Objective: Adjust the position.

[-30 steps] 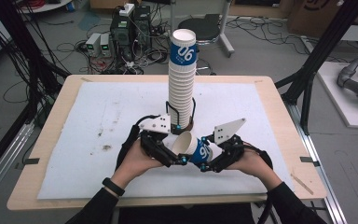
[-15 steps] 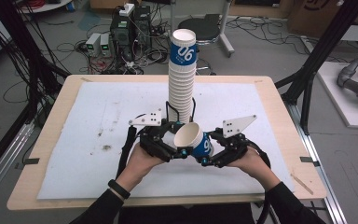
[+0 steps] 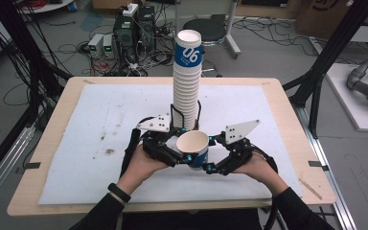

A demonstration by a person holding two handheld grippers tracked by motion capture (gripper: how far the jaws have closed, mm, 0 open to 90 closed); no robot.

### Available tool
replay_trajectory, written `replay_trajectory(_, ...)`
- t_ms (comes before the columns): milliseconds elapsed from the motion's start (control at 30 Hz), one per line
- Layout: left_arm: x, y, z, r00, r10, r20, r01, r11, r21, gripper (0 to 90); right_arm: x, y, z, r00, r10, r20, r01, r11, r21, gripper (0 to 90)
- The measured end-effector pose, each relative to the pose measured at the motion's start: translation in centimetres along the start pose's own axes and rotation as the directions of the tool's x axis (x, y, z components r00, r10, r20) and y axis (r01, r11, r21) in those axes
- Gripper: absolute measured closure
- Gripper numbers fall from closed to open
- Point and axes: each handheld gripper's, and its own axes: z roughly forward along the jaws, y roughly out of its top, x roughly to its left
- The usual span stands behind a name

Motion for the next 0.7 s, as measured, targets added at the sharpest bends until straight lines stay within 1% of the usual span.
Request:
replay_trajectory(33, 0.0, 0.1, 0.0, 1.0, 0.005, -0.001, -0.005, 1.0, 0.006, 22.0, 0.0, 0.0, 0.1, 1.0, -0.004, -0.004, 0.004, 1.0, 0.005, 21.5)
replay_trajectory(67, -0.1, 0.2, 0.0, 1.0, 0.003, 0.001, -0.003, 1.0, 0.0, 22.1, 0.0, 0.0, 0.4, 1.0, 0.002, -0.007, -0.002, 1.0, 0.012, 21.0)
replay_trajectory(100, -0.1, 0.2, 0.0, 0.9999, 0.01, 0.005, -0.01, 1.0, 0.002, 22.2, 0.1, -0.1, 0.7, 1.0, 0.009, -0.003, -0.009, 1.0, 0.021, 21.0)
replay_trajectory(167, -0.3, 0.4, 0.0, 0.9999, 0.011, 0.003, -0.011, 0.9999, 0.005, 22.3, 0.2, -0.2, 1.3, 0.9999, 0.01, 0.003, -0.01, 1.0, 0.006, 21.0)
replay_trajectory(200, -0.4, 0.5, -0.1, 0.9998, 0.018, 0.004, -0.018, 0.9998, 0.003, 22.3, 0.2, -0.3, 1.5, 0.9998, 0.018, 0.003, -0.018, 1.0, -0.006, 21.2)
replay_trajectory(267, -0.5, 0.7, -0.2, 0.9998, 0.022, 0.003, -0.022, 0.9998, -0.001, 22.3, 0.3, -0.4, 1.9, 0.9999, 0.015, 0.001, -0.015, 1.0, -0.002, 28.4)
replay_trajectory(300, -0.5, 0.7, -0.2, 0.9996, 0.028, 0.005, -0.028, 0.9996, -0.002, 22.3, 0.3, -0.4, 2.0, 1.0, 0.008, 0.003, -0.008, 1.0, -0.008, 30.1)
replay_trajectory(367, -0.6, 0.8, -0.3, 0.9996, 0.029, 0.0, -0.029, 0.9995, -0.014, 22.2, 0.4, -0.5, 2.2, 0.9999, 0.014, -0.001, -0.014, 0.999, -0.036, 30.7)
replay_trajectory(433, -0.7, 0.8, -0.2, 0.9998, 0.019, 0.002, -0.019, 0.9991, -0.038, 20.0, 0.4, -0.6, 2.2, 0.9999, 0.016, -0.005, -0.016, 0.998, -0.055, 30.8)
replay_trajectory(500, -0.7, 0.7, -0.2, 0.9999, 0.008, 0.009, -0.007, 0.9972, -0.074, 17.3, 0.5, -0.6, 2.2, 0.9995, 0.027, -0.018, -0.028, 0.996, -0.086, 30.7)
replay_trajectory(567, -0.8, 0.6, 0.0, 0.9997, -0.013, 0.02, 0.015, 0.9938, -0.11, 15.6, 0.5, -0.6, 2.2, 0.9991, 0.033, -0.026, -0.036, 0.993, -0.113, 30.7)
replay_trajectory(633, -0.8, 0.4, 0.3, 0.9992, -0.024, 0.031, 0.028, 0.9899, -0.139, 14.6, 0.5, -0.7, 2.0, 0.9981, 0.05, -0.037, -0.055, 0.988, -0.146, 30.7)
replay_trajectory(700, -0.8, 0.3, 0.4, 0.9992, -0.025, 0.031, 0.03, 0.9864, -0.162, 14.6, 0.5, -0.6, 1.9, 0.9974, 0.059, -0.041, -0.065, 0.984, -0.167, 30.7)
